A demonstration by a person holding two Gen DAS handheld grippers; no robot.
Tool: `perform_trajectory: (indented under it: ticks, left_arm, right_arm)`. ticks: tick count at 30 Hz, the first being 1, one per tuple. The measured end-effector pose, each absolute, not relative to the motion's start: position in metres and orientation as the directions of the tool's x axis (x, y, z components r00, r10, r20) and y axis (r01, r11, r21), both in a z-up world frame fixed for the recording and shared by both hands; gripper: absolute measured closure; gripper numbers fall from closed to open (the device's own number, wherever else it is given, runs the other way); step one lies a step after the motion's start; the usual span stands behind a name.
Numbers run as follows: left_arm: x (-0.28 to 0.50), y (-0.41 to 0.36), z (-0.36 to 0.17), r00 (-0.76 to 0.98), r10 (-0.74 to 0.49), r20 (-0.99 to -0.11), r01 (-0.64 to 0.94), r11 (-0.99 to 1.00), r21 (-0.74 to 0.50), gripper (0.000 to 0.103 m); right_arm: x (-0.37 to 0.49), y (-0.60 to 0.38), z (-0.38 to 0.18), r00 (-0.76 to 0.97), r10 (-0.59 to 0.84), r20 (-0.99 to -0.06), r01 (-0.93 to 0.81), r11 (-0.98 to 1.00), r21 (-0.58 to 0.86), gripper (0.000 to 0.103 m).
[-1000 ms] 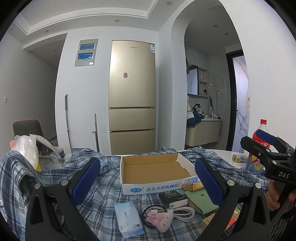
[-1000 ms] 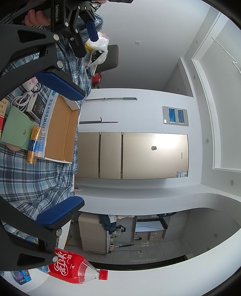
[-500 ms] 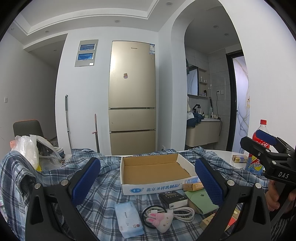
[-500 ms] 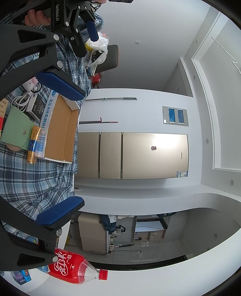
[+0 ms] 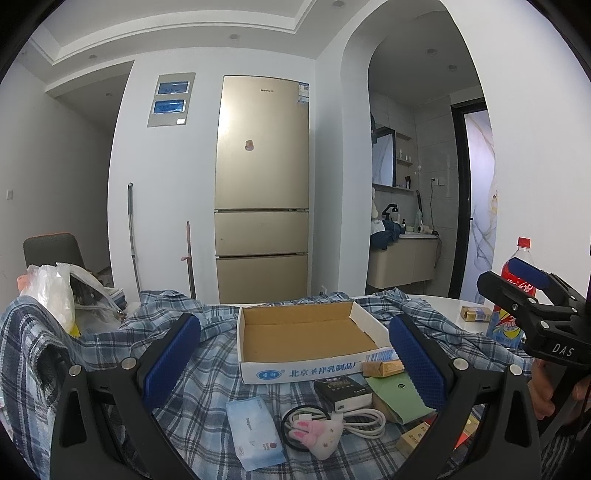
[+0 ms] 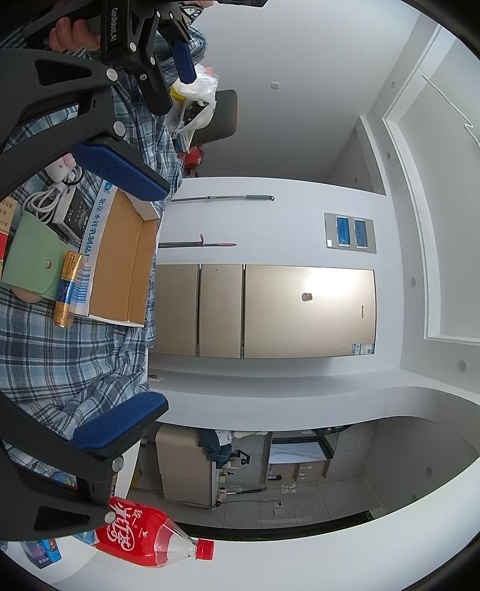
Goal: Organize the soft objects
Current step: 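Lower the right tool and grasp the red-and-gold cigarette pack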
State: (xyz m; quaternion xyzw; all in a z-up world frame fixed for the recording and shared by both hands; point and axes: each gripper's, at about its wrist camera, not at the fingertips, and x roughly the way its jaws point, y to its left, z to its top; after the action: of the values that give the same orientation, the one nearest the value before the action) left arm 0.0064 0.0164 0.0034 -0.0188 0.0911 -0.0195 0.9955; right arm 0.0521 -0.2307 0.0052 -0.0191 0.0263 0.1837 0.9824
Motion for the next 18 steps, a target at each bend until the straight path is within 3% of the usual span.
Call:
perform_trajectory:
  ticks: [11, 18]
  left_arm:
    - [-0.001, 0.015, 0.004, 0.989, -0.035, -0.147, 0.032, 0.999, -0.021, 0.000]
    - [-0.003, 0.018, 0.011, 0.976, -0.053, -0.210, 0.044, 0.998, -0.046, 0.000]
  right_arm:
    - [0.060, -0.232, 0.010, 0.936, 0.343, -0.085, -0.345, 0.938, -0.020, 0.000]
    - [0.056, -0.220, 0.029, 0.914, 0.338, -0.224, -0.357, 0.933, -0.050, 0.000]
